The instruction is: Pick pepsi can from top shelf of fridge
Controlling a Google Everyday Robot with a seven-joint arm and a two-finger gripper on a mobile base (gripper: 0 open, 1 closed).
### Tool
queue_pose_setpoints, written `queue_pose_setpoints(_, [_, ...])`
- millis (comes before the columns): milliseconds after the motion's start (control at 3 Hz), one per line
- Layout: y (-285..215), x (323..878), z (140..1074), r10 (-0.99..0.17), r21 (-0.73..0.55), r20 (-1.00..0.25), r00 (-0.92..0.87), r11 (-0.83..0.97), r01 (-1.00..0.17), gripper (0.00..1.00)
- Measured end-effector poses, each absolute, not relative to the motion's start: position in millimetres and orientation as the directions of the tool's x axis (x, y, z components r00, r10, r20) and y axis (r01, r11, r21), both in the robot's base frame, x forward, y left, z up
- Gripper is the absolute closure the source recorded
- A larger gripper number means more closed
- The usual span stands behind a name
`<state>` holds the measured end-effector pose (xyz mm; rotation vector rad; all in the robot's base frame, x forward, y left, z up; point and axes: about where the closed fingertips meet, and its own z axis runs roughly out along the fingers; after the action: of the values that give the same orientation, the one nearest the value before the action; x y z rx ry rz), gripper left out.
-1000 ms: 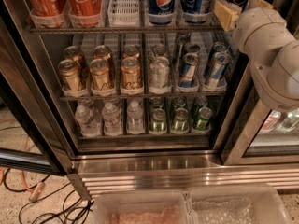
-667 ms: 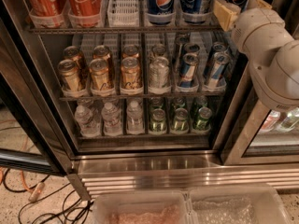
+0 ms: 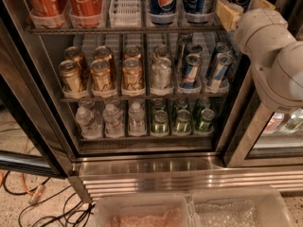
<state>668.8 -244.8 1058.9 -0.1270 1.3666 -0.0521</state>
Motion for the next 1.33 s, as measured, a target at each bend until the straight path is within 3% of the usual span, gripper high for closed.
queue_pose_setpoints(1000, [-244.2, 669.5, 1059.4, -0.116, -0.124, -0.972, 0.204, 0.992, -0.026, 0.35])
queue_pose_setpoints(1333, [-243.1, 669.5, 1060.2, -0.116, -0.124, -0.972, 0.204, 0.992, -0.026, 0.48])
